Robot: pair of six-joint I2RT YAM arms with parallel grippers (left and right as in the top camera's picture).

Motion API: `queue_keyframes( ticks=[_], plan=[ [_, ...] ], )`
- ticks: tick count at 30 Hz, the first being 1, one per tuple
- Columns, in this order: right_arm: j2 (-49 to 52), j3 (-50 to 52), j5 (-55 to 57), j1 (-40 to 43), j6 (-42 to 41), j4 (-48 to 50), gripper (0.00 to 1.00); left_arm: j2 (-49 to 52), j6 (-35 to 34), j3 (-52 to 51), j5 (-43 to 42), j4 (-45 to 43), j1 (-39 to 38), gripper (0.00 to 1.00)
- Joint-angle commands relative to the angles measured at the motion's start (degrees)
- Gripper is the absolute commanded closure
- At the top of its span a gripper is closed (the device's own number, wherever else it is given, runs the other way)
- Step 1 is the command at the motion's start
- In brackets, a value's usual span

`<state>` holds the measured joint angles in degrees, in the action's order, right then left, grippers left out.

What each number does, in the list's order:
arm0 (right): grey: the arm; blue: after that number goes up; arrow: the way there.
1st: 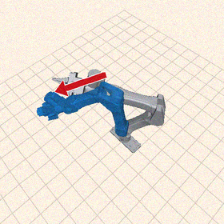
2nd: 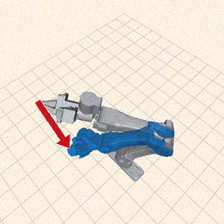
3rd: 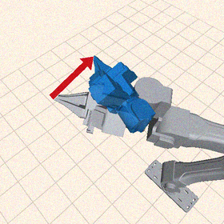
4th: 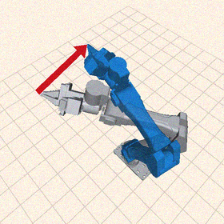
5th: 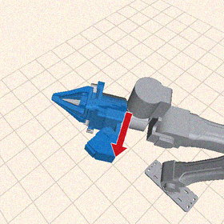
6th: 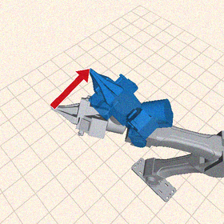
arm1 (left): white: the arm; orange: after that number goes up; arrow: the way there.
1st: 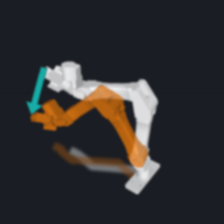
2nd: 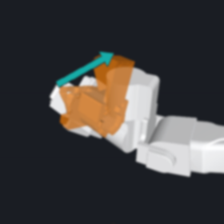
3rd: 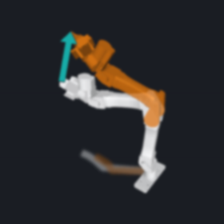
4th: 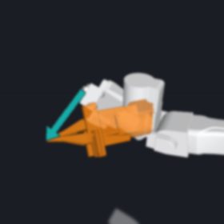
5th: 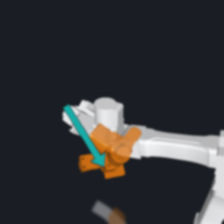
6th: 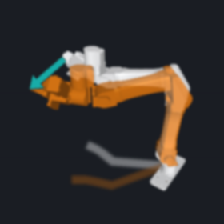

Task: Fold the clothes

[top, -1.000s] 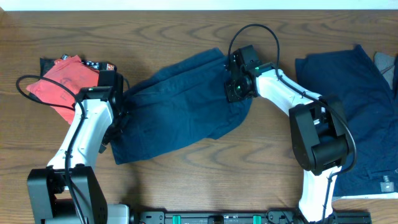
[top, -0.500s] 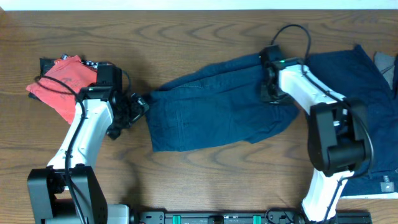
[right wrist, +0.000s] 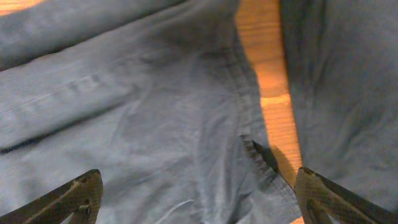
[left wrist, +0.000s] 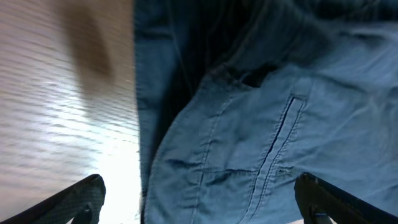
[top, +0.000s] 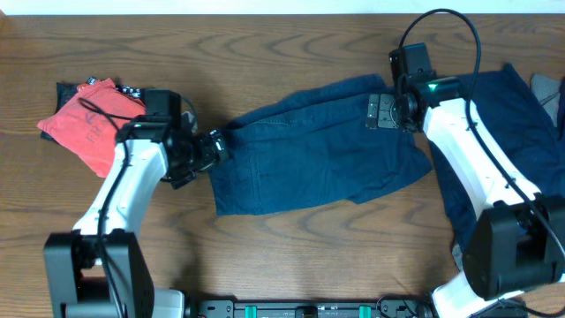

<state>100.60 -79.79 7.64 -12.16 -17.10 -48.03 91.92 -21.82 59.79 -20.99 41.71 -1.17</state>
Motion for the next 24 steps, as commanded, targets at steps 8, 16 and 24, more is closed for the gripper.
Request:
queue_keyframes(
  ticks=[8,16,24],
  plan=[
    [-2.1,0.1,-4.9,-0.4,4.6,-2.0,0.05,13.5,1.4,-0.7,0.1,-1.2,-1.9,0.02],
    [-2.1,0.1,-5.0,-0.5,4.6,-2.0,0.06,17.1,1.2,-0.7,-3.9,-2.0,-3.8,0.41],
    [-2.0,0.1,-14.9,-0.7,5.2,-2.2,0.34,16.7,1.9,2.0,-3.9,4.8,-2.4,0.94]
  ],
)
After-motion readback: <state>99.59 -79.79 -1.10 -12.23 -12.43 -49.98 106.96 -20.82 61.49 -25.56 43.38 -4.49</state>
